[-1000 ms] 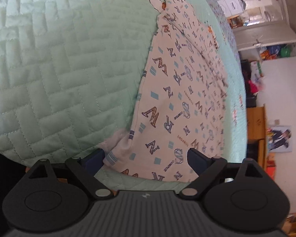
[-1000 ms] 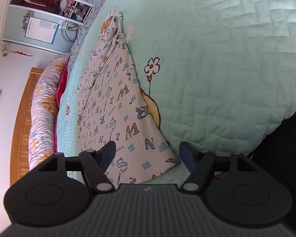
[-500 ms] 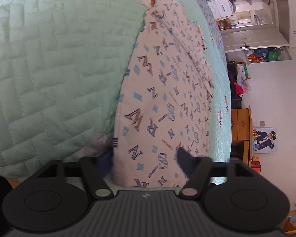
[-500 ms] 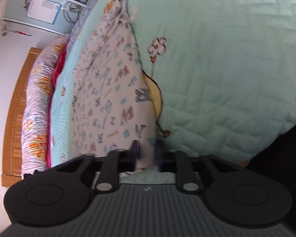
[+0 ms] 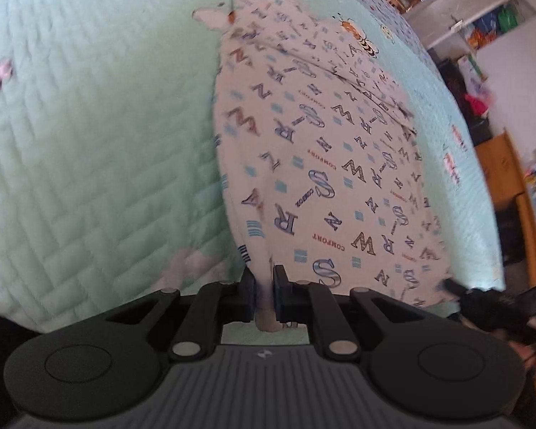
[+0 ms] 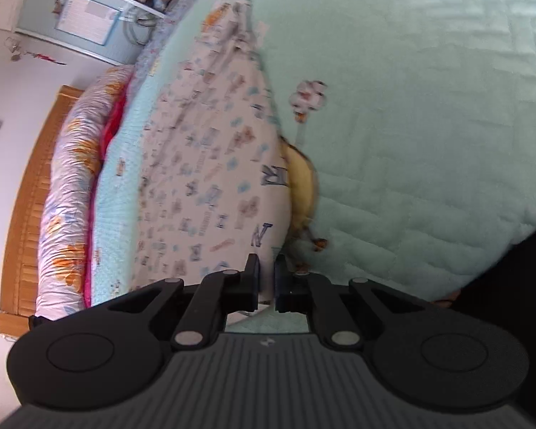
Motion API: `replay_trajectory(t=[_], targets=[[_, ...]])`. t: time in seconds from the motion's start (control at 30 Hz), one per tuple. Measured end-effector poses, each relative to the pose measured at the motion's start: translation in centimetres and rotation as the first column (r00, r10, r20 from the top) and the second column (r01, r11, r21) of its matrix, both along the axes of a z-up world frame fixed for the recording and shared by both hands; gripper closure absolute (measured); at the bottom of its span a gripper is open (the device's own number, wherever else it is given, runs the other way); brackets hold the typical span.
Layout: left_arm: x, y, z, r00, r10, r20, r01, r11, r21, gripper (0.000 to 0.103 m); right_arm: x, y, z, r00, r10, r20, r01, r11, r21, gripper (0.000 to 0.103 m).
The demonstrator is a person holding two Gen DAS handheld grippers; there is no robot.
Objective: Fold clothes
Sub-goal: 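Pull the folded side edge straight with both grippers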
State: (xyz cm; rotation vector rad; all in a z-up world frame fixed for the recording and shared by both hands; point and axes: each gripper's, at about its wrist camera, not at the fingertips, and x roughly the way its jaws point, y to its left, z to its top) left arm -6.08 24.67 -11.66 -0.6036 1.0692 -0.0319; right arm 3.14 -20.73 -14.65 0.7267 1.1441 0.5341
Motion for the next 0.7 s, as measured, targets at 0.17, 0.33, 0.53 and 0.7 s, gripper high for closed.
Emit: replay_trajectory(t=[0.17, 0.33, 0.53, 0.7], targets=[[0.5, -1.0, 0.3, 1.000, -0.027, -0.015, 0.028, 0.994, 0.108, 0.093, 0.3, 1.0, 1.8, 0.998, 0.021, 0.054, -0.021, 1.000, -0.010, 0.096], [0.5, -1.5, 0.1, 0.999, -0.031, -0.041, 0.036, 0.990, 0.140, 0.093, 0.1, 0.4, 1.2, 0.999, -0.002, 0.032, 0.003, 1.000, -0.023, 0.096], [1.1, -2.9, -0.6, 0.994, -0.028, -0.103, 0.053, 0.966, 0.251, 0.045, 0.0, 0.8, 0.2, 1.000, -0.017, -0.003, 0.017, 0.998, -0.053, 0.079], [1.5, -4.0, -0.9, 0.993, -0.023, -0.119, 0.059, 0.948, 0.311, 0.039, 0.2, 1.2, -0.2, 0.999, -0.042, 0.005, 0.042, 0.993, -0.108, 0.047]])
